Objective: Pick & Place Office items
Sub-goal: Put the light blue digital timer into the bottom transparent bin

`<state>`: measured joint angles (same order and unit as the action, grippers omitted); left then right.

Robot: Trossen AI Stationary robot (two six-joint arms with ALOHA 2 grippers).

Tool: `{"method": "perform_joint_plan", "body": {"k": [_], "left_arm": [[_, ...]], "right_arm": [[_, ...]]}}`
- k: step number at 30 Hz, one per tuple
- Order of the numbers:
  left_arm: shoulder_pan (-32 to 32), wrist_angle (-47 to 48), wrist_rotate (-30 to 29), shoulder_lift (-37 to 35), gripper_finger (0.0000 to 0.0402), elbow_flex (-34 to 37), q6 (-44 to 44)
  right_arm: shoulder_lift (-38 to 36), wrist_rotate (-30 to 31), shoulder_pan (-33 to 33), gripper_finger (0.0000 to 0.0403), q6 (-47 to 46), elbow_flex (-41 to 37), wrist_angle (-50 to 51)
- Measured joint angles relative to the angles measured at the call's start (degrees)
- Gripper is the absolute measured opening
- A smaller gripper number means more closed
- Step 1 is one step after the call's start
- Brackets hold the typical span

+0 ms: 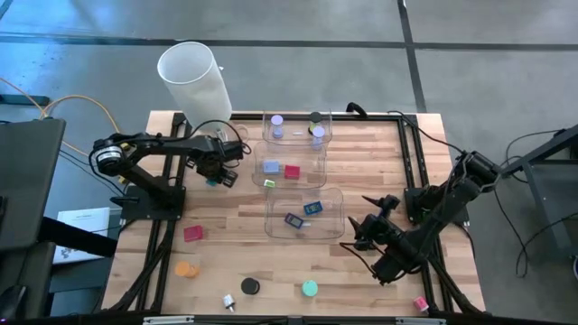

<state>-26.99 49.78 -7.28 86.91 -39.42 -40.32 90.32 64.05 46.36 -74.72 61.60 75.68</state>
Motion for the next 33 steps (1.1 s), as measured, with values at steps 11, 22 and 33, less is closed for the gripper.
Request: {"method": "perform_joint_plan", "body": {"k": [11, 22, 33], "left_arm": [[4.03, 5.46, -1.74, -5.43, 0.0125, -1.09, -2.00], [14.91, 12.66, -1.02, -16.51, 0.0125, -9.47, -8.15], [30.84, 11.08, -5.36, -17.89, 0.0125, -25.60, -13.18]], "right_arm": [[0.00, 0.13, -0.04, 0.0354, 1.83, 0.00, -1.36], [0.00, 0.35, -0.04, 0.0354, 7.42, 0.02, -5.24], [0.00, 0.33, -0.04, 0.0354, 7.50, 0.04, -5.57]]}}
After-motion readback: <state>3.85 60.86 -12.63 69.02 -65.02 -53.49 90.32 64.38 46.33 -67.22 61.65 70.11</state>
